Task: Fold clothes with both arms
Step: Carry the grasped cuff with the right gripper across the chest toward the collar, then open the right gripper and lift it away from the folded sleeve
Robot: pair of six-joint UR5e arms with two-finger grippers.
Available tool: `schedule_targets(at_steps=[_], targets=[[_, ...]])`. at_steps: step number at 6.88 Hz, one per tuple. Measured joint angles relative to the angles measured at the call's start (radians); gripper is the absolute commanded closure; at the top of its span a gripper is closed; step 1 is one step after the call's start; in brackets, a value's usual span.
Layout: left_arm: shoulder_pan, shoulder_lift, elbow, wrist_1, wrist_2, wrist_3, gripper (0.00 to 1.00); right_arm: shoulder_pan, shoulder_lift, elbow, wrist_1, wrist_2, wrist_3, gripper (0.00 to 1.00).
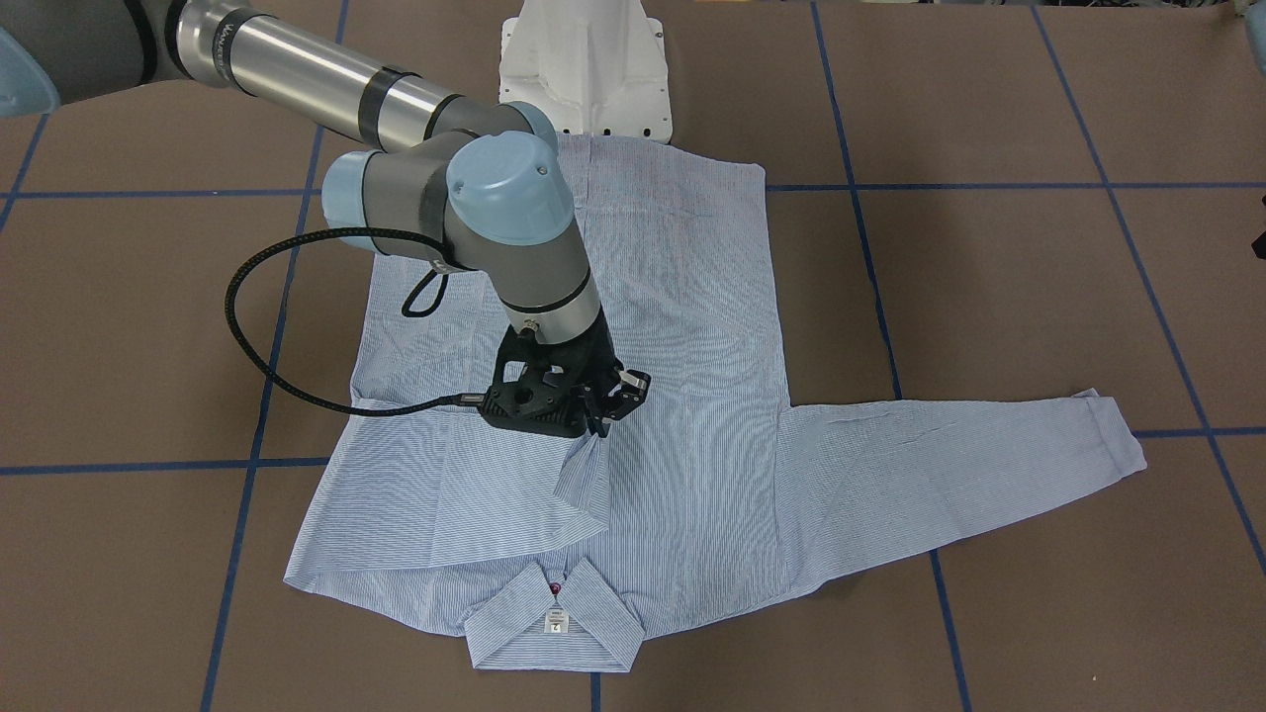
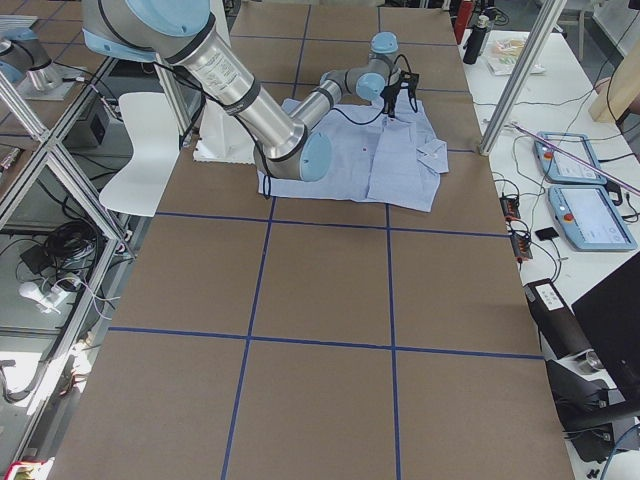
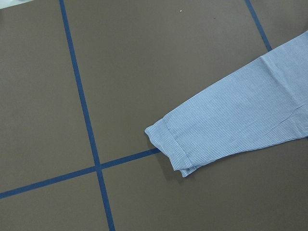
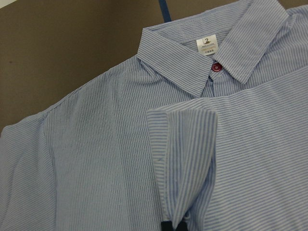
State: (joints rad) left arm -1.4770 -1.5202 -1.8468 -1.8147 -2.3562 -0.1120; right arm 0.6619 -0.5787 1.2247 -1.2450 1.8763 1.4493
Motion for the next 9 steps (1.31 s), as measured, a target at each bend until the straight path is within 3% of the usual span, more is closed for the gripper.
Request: schedule_targets(at_steps=[1,4,6,8,9], targets=[[0.001,0.000,0.000,0.000,0.000,0.000,0.00,-0.008,0.002,-0.023,0.038,-0.013,0.001,0.01],[0.003,0.000,0.000,-0.002,-0.005,-0.002,0.00,-0.043,0.022,-0.047,0.065,-0.090,0.052,0.00],[0.050,-0.006,0.008,-0.100,-0.009,-0.022,0.00,-0.044,0.027,-0.043,0.063,-0.095,0.073,0.00],[0.124,-0.037,0.077,-0.186,-0.003,-0.130,0.02,-0.014,-0.057,0.029,0.054,-0.013,0.083,0.00],[0.138,-0.091,0.170,-0.196,-0.003,-0.174,0.03,0.026,-0.127,0.095,0.039,0.066,0.082,0.00]])
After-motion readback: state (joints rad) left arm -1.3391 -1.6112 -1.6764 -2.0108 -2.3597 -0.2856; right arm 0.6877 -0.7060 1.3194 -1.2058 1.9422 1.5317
